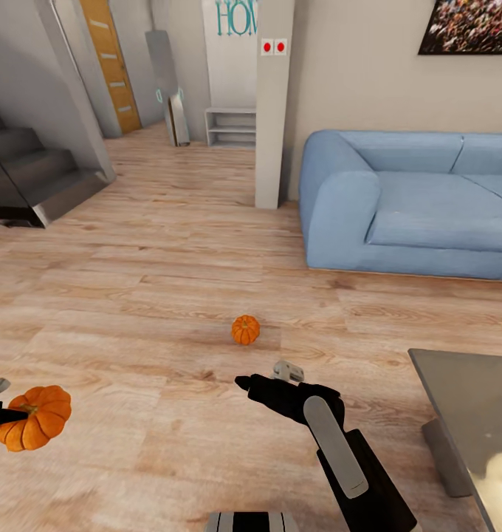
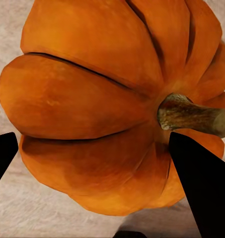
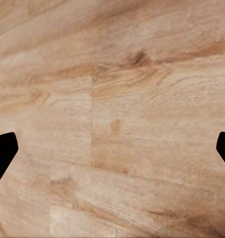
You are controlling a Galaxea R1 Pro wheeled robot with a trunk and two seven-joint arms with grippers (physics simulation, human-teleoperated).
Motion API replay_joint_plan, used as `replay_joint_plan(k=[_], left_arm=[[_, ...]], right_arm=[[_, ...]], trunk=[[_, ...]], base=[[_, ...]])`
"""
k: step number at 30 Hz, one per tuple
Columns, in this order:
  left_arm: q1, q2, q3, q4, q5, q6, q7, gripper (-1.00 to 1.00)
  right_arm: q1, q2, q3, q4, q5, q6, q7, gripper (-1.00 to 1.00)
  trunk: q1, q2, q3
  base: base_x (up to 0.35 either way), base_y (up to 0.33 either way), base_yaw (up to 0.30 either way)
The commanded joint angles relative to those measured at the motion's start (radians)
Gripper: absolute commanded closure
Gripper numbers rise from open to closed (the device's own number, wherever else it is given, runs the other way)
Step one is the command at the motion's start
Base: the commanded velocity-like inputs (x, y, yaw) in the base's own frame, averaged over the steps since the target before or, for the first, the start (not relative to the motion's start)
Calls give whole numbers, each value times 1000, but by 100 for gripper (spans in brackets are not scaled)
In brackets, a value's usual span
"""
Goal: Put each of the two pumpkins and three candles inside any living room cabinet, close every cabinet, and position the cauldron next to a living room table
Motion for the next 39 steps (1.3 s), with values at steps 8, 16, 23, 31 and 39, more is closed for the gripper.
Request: replay_joint_plan(k=[8, 16, 23, 31, 39], left_arm=[[0, -29, -8, 0, -12, -5, 110, 100], [0, -130, -14, -50, -13, -5, 386, 100], [0, -132, -12, -52, -12, -8, 392, 100], [0, -132, -15, -52, -11, -31, 390, 100], [0, -123, -10, -52, -10, -55, 385, 100]], right_arm=[[0, -3, -5, 0, 0, 0, 3, -100], [0, -4, -6, 0, 1, 0, 6, -100], [0, -4, -6, 0, 1, 0, 6, -100], [0, 0, 1, 0, 1, 0, 6, -100], [0, 0, 2, 0, 2, -1, 5, -100]], trunk=[[-4, 2, 31], [-7, 4, 58], [-7, 4, 58], [-7, 4, 58], [-7, 4, 58]], base=[[0, 0, 0], [0, 0, 0], [0, 0, 0], [0, 0, 0], [0, 168, 0]])
